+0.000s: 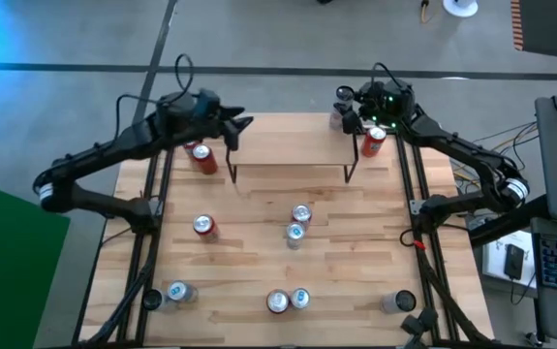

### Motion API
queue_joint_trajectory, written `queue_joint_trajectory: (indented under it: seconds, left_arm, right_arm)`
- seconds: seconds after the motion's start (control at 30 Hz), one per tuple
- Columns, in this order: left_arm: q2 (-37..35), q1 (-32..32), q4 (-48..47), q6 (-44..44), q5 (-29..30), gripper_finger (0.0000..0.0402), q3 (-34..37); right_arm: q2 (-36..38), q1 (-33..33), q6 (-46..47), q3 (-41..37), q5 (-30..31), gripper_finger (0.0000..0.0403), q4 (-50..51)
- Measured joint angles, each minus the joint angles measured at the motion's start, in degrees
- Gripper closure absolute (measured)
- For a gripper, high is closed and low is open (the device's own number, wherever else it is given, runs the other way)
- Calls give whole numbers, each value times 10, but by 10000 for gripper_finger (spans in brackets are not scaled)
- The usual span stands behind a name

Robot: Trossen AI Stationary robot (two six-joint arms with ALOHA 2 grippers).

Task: Place canned beverage on shelf
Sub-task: Put the top white pink soda can on the shelf, then put the left white pink can aligned with the other white pink soda can on the shelf

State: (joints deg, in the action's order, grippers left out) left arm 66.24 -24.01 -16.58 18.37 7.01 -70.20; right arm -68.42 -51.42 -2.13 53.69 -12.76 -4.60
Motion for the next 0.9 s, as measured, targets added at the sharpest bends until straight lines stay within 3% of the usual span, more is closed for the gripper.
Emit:
queue_joint_trajectory:
  seconds: [0.33,0.57,0.9]
  left_arm:
    - [-87,0,-47,17,26,179,38]
    - [-114,1,-215,56,27,185,41]
    - [-166,77,-190,89,111,227,84]
  right_arm:
    - [-27,0,11,42,-8,68,47]
    - [8,2,9,97,25,65,139]
    - [84,16,110,123,28,65,251]
